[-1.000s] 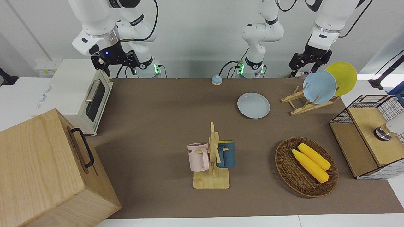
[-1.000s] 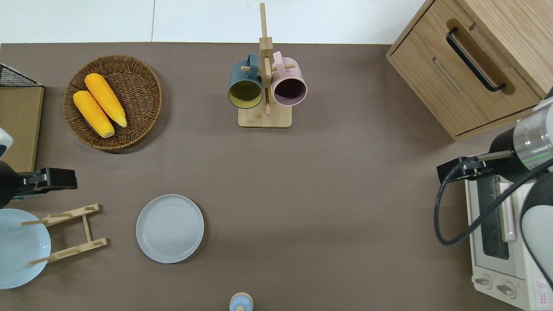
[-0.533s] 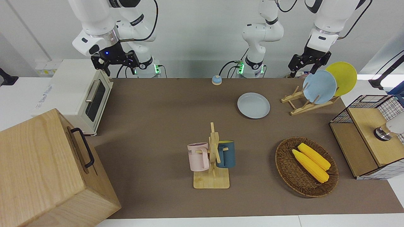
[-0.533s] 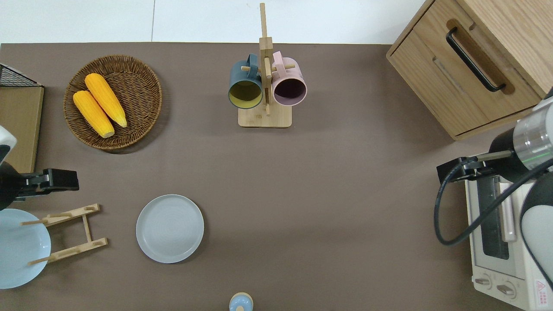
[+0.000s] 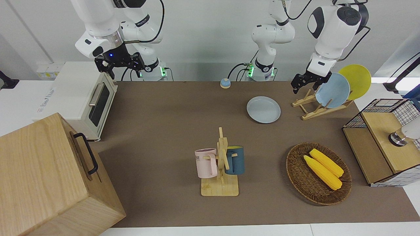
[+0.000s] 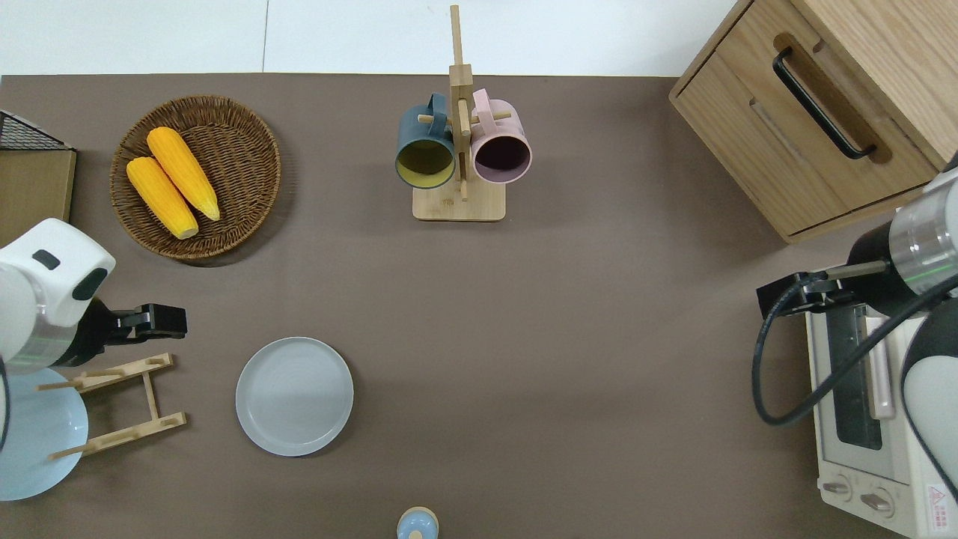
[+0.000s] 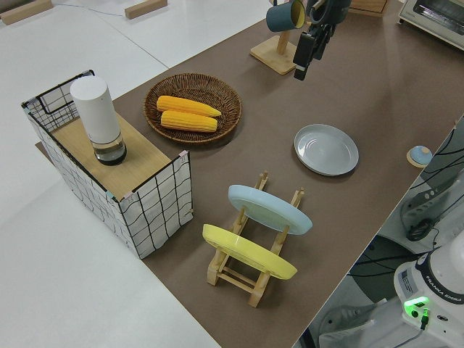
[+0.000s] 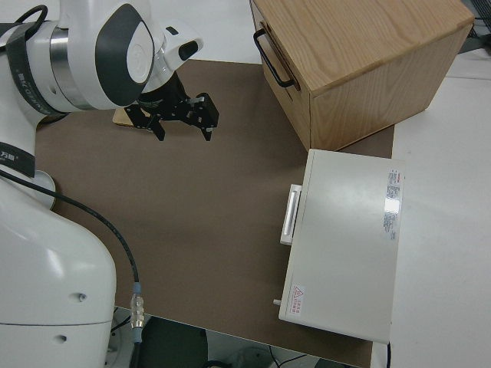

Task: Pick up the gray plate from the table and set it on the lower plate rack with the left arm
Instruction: 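Lower the left gripper and grasp the rim of the light gray plate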

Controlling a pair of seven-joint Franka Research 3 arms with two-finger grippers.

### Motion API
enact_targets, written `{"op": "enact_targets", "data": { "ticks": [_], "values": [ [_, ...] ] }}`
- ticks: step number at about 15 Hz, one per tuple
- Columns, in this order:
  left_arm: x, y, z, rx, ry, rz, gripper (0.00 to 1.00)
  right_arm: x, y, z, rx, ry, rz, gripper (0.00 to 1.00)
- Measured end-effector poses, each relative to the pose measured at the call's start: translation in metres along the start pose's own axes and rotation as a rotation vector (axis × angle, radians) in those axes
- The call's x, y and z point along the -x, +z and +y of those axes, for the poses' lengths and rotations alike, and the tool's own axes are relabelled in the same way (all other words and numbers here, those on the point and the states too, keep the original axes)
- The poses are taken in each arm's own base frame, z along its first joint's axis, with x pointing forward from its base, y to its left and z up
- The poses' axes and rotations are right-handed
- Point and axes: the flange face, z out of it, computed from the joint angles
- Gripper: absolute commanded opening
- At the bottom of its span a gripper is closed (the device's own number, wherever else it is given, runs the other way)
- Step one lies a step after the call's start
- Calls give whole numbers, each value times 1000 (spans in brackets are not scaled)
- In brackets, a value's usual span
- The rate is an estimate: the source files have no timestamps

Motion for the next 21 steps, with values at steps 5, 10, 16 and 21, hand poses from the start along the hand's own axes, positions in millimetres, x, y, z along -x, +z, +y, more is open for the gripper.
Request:
{"op": "enact_targets", "data": {
  "ticks": [5, 10, 16, 21],
  "values": [
    [16, 69, 1, -1, 8, -18, 991, 0, 0, 0, 0, 0, 0, 983],
    [42, 128, 4, -12, 22, -84, 991, 0, 0, 0, 0, 0, 0, 983],
    [53, 168, 7, 18, -3, -181, 989, 0, 0, 0, 0, 0, 0, 983],
    [51, 210, 10, 4, -2, -265, 985, 0, 0, 0, 0, 0, 0, 983]
  ]
}}
